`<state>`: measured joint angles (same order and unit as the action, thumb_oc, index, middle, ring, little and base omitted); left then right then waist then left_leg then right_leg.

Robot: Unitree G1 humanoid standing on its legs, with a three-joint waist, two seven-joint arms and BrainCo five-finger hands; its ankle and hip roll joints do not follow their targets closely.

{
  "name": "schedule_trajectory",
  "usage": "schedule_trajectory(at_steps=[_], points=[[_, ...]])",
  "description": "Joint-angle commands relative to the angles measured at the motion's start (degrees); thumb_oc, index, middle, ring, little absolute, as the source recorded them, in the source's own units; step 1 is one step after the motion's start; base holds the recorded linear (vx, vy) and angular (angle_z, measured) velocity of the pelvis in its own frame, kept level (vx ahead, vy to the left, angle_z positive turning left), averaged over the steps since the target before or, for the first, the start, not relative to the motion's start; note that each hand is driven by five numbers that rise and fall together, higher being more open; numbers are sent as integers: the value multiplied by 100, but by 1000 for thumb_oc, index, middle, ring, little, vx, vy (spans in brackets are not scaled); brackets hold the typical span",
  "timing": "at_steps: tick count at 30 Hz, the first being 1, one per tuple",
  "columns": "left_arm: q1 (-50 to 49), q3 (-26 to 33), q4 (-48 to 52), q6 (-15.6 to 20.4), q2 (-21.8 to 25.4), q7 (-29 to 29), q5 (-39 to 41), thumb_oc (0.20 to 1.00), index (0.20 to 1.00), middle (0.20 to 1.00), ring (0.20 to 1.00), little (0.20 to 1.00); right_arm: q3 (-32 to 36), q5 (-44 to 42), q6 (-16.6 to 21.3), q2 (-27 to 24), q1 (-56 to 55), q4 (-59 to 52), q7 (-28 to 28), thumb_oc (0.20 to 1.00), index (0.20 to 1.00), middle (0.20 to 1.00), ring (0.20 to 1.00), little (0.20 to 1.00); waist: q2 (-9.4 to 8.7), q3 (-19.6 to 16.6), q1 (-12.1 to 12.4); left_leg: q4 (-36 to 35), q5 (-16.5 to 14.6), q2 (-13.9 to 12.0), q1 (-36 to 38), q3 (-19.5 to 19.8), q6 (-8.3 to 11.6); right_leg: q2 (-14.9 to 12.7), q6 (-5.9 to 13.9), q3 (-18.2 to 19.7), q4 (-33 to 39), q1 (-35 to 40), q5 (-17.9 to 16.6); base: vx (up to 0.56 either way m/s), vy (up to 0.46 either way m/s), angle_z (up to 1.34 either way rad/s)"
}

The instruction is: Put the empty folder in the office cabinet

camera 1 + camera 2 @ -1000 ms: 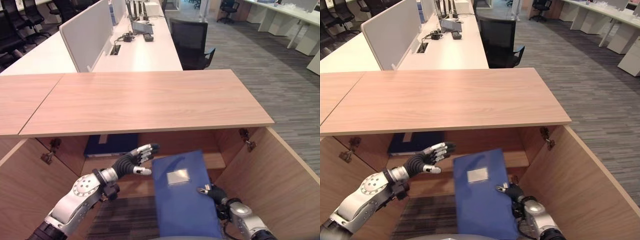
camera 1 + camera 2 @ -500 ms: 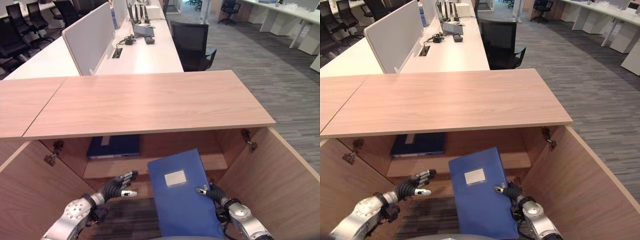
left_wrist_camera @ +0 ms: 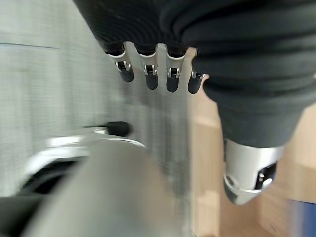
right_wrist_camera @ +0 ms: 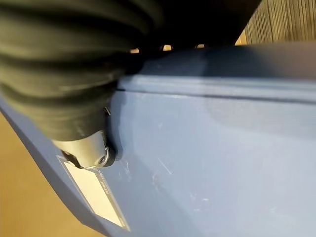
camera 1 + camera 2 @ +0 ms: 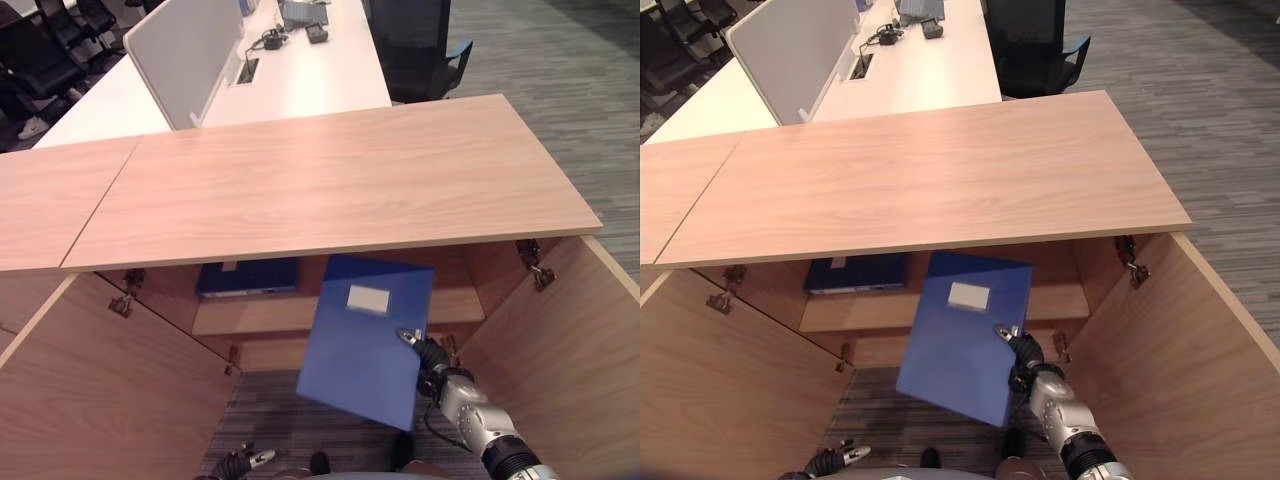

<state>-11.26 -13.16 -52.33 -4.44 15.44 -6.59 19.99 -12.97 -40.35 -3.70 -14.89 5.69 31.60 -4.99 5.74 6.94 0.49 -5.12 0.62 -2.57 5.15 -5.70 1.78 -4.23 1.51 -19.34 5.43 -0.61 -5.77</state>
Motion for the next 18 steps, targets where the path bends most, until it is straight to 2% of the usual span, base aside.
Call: schedule_trajectory(at_steps=[1, 2, 3, 4, 5, 7, 9, 10, 12, 18], points=[[408, 199, -465, 139, 136, 230, 99, 1000, 1000, 1000, 1000, 1000, 160, -789, 567, 271, 716, -209, -10, 200, 200, 200, 200, 200, -325, 360, -55, 1040, -570, -90, -479, 144, 226, -254, 114, -9, -519, 130, 873, -64, -143, 8], [394, 231, -493, 134, 124, 261, 93, 1000, 1000, 1000, 1000, 1000, 180, -814, 569, 231, 696, -230, -24, 200, 200, 200, 200, 200, -338, 404, -40, 1386, -601, -97, -639, 108, 269, -253, 73, -15, -509, 152, 907, -31, -107, 9], [394, 231, -493, 134, 124, 261, 93, 1000, 1000, 1000, 1000, 1000, 180, -814, 569, 230, 696, -230, -25, 200, 200, 200, 200, 200, -336, 401, -41, 1398, -607, -99, -648, 110, 269, -251, 72, -16, -510, 149, 907, 50, -82, 3], [413, 275, -571, 156, 102, 311, 101, 1000, 1000, 1000, 1000, 1000, 209, -847, 587, 189, 715, -161, -31, 200, 200, 200, 200, 200, -314, 455, 7, 1686, -724, -154, -717, 121, 357, -187, 61, 9, -444, 282, 1026, 61, -90, 2], [449, 380, -659, 206, 66, 387, 182, 1000, 1000, 1000, 1000, 1000, 329, -892, 627, 138, 752, -57, -51, 200, 200, 200, 200, 200, -346, 502, 59, 1925, -533, -184, -1028, 164, 399, -207, 57, -79, -351, 376, 1048, 75, -89, 6], [371, 420, -567, 225, 81, 379, 206, 1000, 1000, 1000, 1000, 1000, 415, -926, 647, 137, 724, -86, -44, 200, 200, 200, 200, 200, -398, 468, 82, 1725, -473, -166, -1255, 227, 361, -258, 97, -84, -311, 398, 1046, 58, 13, 8], [282, 449, -543, 248, 109, 391, 212, 1000, 1000, 1000, 1000, 1000, 442, -944, 680, 139, 707, -109, -32, 200, 200, 200, 200, 200, -362, 468, 128, 1405, -262, -116, -1350, 359, 324, -259, 110, 0, -343, 360, 1061, 66, 76, -3], [281, 449, -543, 248, 108, 392, 212, 1000, 1000, 1000, 1000, 1000, 441, -944, 681, 139, 705, -109, -32, 200, 200, 200, 200, 200, -364, 466, 130, 1394, -256, -114, -1346, 356, 324, -261, 110, 2, -346, 357, 1062, 36, 87, -16], [186, 491, -670, 270, 73, 415, 164, 1000, 1000, 1000, 1000, 1000, 431, -937, 660, 164, 723, -159, -38, 200, 200, 200, 200, 200, -225, 456, 137, 1033, -61, -86, -1372, 435, 242, -253, 131, 148, -409, 209, 987, 28, 209, -26], [239, 195, -607, 370, 53, 470, -99, 1000, 1000, 1000, 1000, 1000, 416, -1239, 726, 276, 821, -516, -67, 200, 200, 200, 200, 200, -42, 686, 81, 1100, -153, 49, -1616, 316, 44, -425, 254, 534, -570, -277, 822, -33, 260, -68]])
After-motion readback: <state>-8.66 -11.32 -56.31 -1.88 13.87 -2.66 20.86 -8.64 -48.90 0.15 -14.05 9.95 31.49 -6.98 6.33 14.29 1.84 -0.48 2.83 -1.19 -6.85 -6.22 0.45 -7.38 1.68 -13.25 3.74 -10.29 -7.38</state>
